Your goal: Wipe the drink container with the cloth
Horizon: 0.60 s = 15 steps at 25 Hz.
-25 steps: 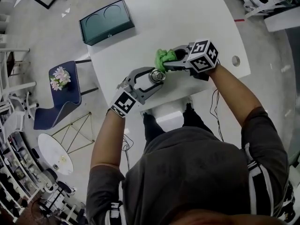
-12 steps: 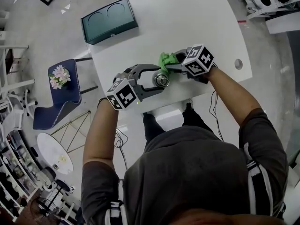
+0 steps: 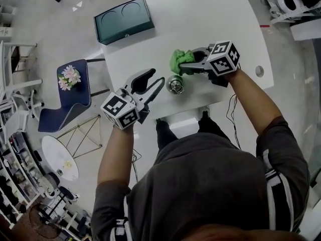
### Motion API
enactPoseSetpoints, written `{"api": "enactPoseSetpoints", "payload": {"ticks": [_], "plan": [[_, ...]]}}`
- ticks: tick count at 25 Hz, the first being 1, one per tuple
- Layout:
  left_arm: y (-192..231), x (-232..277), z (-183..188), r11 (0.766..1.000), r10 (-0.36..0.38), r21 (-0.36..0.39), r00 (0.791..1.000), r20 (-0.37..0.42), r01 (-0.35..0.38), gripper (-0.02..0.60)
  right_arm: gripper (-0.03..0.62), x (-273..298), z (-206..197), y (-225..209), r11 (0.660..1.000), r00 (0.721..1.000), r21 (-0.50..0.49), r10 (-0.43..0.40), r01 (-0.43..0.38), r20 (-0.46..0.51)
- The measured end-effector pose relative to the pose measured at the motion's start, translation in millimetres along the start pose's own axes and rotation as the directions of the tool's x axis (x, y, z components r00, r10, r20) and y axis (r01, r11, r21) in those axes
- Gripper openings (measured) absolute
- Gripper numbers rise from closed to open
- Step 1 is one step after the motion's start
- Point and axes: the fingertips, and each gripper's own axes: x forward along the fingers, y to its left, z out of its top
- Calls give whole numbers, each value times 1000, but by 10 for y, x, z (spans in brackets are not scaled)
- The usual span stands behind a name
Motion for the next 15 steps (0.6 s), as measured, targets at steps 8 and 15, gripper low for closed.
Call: {"api": "enactPoseSetpoints", "payload": {"ticks": [8,15], "plan": [[-18,288,-407,963,182,-182,979,-97,-197,251,115,295,-184,33,990,975,20,139,-138,-172],[104,157,-350,979,204,33,960,-191,-201,311,115,564,-532,-178,988,929,-144,-7,-50,-370]]}}
